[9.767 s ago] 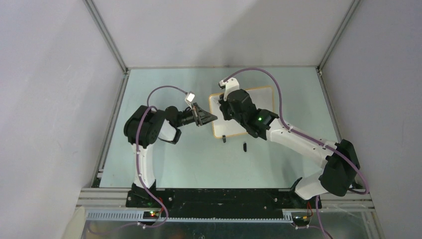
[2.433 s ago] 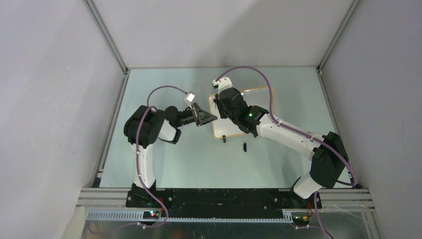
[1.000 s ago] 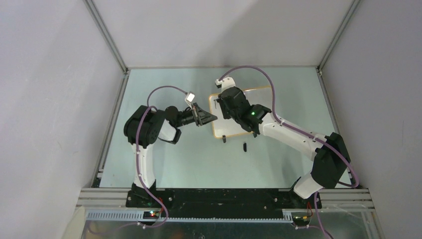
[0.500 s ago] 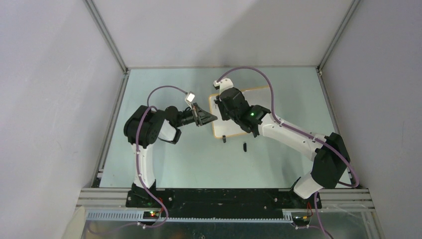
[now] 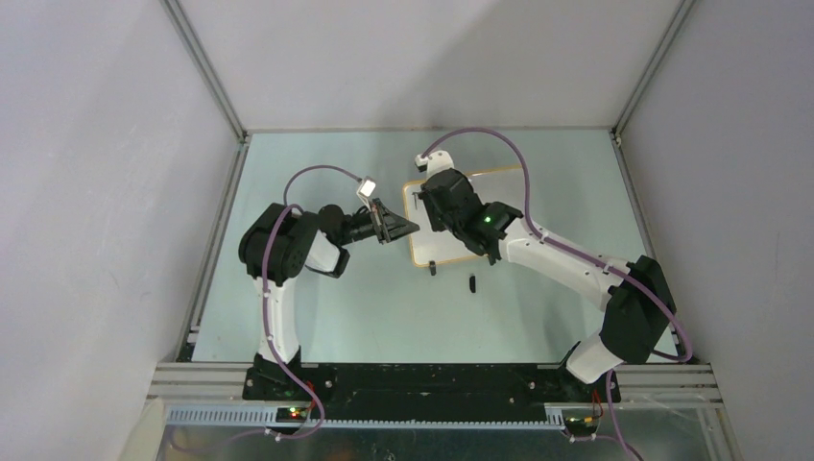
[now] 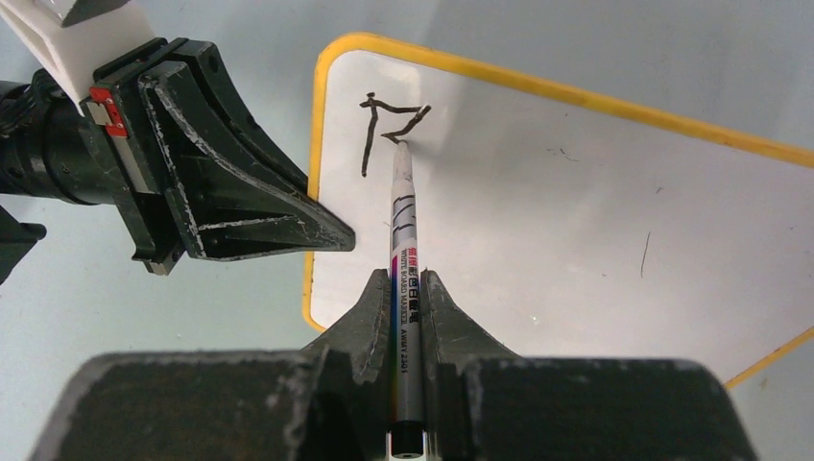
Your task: Write a sentence on the whiteboard
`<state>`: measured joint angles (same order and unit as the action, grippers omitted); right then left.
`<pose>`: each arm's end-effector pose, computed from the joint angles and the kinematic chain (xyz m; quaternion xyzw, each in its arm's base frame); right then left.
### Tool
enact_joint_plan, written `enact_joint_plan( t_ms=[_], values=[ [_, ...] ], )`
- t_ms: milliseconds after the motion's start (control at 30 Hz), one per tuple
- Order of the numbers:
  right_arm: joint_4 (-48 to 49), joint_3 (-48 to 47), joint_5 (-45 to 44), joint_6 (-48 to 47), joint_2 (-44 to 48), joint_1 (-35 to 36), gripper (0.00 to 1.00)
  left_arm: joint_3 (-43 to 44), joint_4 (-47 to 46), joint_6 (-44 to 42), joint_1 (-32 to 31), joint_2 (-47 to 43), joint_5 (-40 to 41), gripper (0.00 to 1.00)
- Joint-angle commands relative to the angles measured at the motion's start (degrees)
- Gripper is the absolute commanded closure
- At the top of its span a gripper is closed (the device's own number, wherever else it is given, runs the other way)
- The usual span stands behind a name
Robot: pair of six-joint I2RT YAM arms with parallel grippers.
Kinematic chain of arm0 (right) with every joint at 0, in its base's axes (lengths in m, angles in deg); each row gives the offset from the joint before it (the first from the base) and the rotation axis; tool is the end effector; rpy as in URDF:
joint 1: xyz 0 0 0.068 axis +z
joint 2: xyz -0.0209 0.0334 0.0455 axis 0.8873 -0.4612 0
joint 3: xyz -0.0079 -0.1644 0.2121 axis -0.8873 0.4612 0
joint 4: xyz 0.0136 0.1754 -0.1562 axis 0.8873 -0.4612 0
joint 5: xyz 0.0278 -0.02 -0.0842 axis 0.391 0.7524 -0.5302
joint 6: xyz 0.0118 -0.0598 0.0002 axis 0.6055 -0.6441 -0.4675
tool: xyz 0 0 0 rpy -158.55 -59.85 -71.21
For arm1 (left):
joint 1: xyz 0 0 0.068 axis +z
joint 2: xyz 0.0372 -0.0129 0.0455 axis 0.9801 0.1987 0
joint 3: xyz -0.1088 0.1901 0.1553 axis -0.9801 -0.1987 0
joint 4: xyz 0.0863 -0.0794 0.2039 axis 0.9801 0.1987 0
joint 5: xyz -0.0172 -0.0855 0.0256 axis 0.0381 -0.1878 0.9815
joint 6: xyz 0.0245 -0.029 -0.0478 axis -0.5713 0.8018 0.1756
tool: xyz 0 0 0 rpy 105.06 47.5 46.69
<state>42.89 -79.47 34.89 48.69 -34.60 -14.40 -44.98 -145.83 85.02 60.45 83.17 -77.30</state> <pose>0.2384 0.2408 0.3110 -0.2189 0.8448 0.0676 0.4836 0.3227 -0.1441 0.1494 0.1727 0.6603 -0.6150 0.3949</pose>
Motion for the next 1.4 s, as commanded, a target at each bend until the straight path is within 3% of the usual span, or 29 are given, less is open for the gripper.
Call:
enact_joint_plan(
  t_ms=[0, 1367],
  values=[
    [-1.9, 0.0, -2.2, 1.0, 1.3, -0.9, 1.00, -0.1, -2.5, -0.8, -0.5, -1.0, -2.2, 1.00],
    [1.3, -0.1, 4.7, -1.0, -0.3, 1.0, 1.00, -0.2, -2.5, -0.9, -0.5, -1.1, -2.1, 1.00]
  ],
)
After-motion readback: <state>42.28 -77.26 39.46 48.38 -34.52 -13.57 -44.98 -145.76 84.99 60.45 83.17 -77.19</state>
